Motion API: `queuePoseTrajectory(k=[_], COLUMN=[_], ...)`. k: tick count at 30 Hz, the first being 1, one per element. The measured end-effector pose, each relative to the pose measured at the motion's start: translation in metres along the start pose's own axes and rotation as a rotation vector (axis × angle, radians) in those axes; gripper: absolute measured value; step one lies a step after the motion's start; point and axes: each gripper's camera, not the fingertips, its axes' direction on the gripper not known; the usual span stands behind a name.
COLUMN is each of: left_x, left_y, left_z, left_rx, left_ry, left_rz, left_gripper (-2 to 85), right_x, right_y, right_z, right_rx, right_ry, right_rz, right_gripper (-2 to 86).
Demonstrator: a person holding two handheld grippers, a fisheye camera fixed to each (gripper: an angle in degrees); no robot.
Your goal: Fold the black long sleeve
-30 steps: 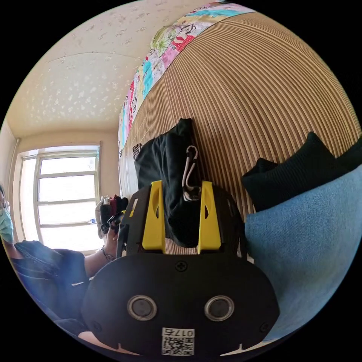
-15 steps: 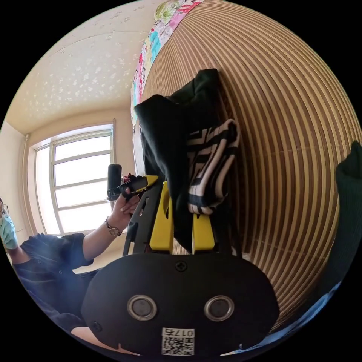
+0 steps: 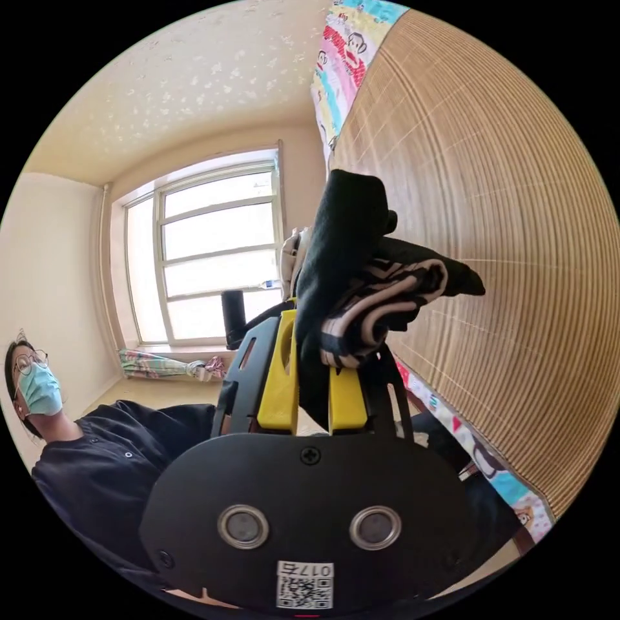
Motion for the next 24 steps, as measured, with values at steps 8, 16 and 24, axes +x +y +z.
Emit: queuePoseTrajectory(k=[8, 16, 24], left_x=[-0.027, -0.118, -0.181], left_y=[0.025, -0.059, 0.002], left_z=[-0.225, -0.329, -0.250], left_rx=[0.282, 0.157, 0.328], left_ry=[-0.093, -0.252, -0.138], left_rz=[0.067, -0.021, -0.254], left_gripper=[7.5, 9.6, 10.0], right_x=[-0.174, -0.236, -0.189], right_y=[-0.036, -0.090, -0.055], right_z=[0.186, 0.365, 0.348], right_rx=[-0.038, 0.063, -0.117], right_ry=[-0.144, 0.089, 0.417], right_rz=[-0.223, 0.010, 0.077], right_gripper=[5.0, 7.7, 7.0])
